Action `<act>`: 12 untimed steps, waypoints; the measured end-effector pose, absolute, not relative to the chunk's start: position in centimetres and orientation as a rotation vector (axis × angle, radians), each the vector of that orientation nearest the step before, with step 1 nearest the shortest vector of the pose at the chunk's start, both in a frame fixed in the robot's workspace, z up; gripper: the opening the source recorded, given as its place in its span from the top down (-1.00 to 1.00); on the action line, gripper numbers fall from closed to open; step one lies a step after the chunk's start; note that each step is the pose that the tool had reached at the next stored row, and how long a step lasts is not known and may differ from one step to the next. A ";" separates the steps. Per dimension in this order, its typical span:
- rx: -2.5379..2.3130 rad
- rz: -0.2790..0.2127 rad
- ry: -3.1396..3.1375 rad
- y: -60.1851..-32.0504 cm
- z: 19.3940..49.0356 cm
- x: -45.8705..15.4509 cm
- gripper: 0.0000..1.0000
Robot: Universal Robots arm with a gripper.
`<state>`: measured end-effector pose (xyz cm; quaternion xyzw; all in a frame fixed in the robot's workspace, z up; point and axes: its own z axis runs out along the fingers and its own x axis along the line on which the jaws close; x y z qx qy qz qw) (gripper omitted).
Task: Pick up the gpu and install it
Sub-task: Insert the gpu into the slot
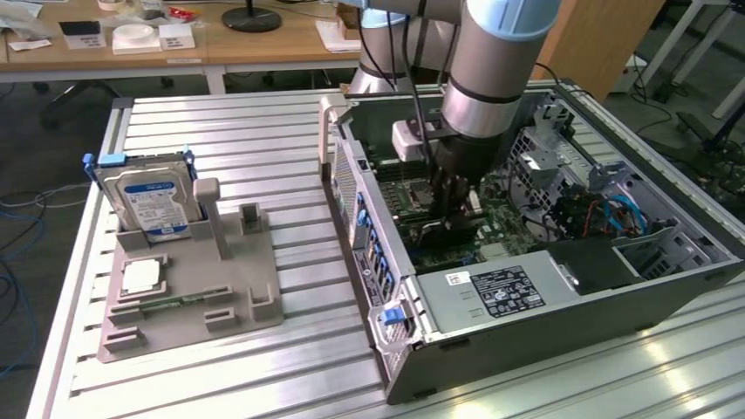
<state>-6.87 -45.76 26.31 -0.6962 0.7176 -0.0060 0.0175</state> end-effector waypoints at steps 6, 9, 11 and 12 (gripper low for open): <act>-2.163 -0.020 2.229 -45.8 28.3 -6.9 0.17; -2.163 -0.020 2.229 -45.8 28.3 -6.9 0.20; -2.163 -0.020 2.229 -45.8 28.3 -6.9 0.33; -2.163 -0.020 2.229 -45.8 28.3 -6.9 0.45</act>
